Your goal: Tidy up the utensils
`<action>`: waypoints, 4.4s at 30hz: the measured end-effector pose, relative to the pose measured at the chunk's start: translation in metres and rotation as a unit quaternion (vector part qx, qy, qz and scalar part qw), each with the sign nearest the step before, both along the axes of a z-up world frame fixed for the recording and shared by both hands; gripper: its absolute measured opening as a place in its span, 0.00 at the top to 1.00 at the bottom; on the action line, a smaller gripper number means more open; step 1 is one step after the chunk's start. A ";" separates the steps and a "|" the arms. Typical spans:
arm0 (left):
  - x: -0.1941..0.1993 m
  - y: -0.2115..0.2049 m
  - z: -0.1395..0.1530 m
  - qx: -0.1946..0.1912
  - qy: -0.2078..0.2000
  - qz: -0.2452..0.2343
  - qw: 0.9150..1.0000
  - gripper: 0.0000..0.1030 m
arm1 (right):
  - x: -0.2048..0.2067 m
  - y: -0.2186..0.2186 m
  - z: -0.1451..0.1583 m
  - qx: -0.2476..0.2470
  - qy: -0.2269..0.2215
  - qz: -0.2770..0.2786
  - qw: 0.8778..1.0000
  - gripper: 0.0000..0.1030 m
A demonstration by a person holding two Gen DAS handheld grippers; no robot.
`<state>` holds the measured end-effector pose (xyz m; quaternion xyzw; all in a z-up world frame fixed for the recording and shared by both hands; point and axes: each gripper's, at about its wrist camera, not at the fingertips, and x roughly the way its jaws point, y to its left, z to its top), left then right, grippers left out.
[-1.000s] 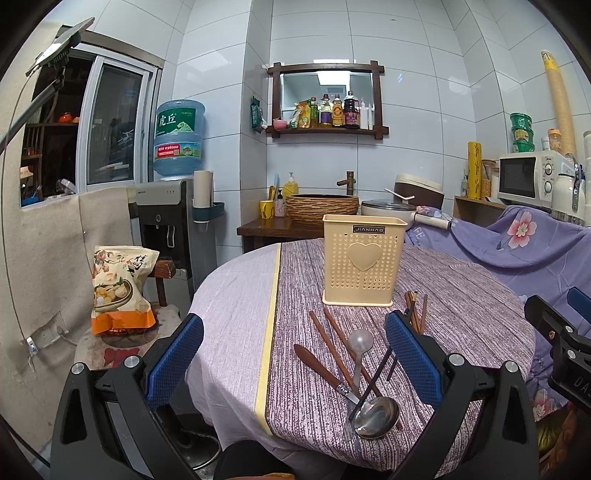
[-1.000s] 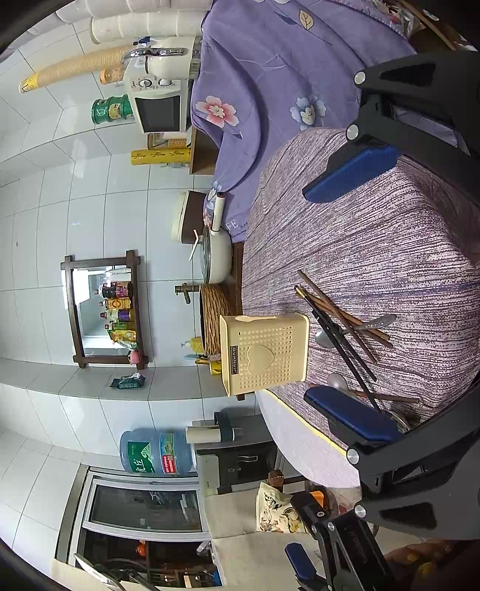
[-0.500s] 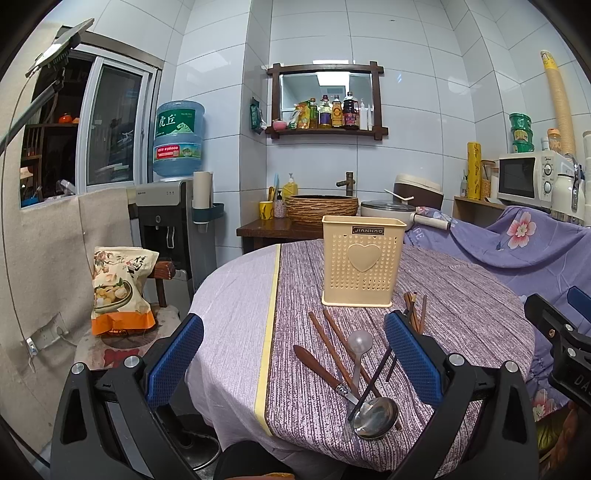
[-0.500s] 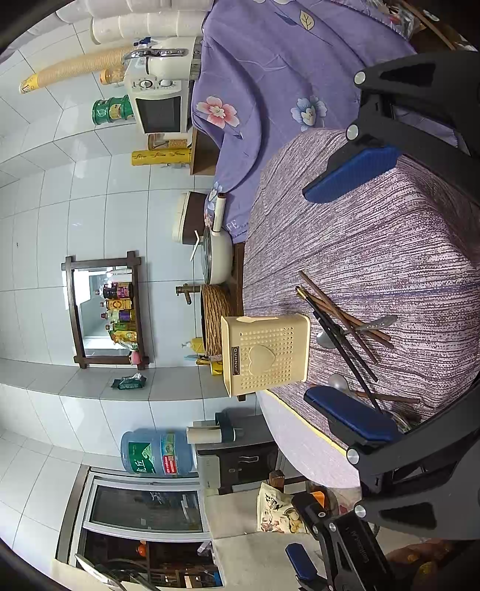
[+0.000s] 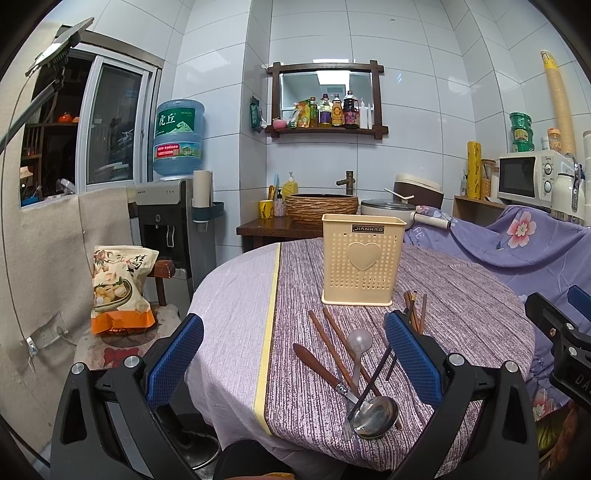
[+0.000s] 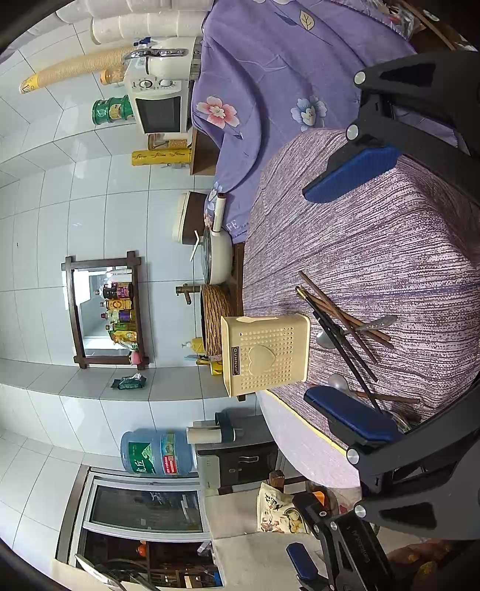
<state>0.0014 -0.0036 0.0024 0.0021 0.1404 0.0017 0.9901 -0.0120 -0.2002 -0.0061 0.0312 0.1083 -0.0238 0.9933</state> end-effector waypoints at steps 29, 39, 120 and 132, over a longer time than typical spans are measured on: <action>0.015 0.010 -0.019 -0.007 0.027 0.002 1.000 0.06 | 0.011 -0.012 -0.009 0.011 0.028 -0.009 1.000 0.05; 0.058 0.031 -0.041 0.003 0.113 0.004 0.994 0.06 | 0.062 -0.028 -0.031 0.011 0.117 -0.003 0.993 0.05; 0.208 -0.014 -0.084 -0.040 0.330 -0.068 0.941 0.84 | 0.329 -0.058 -0.084 0.125 0.349 0.026 0.928 0.93; 0.229 -0.021 -0.046 -0.046 0.271 -0.085 0.958 0.85 | 0.320 -0.055 -0.046 0.102 0.282 0.042 0.953 0.93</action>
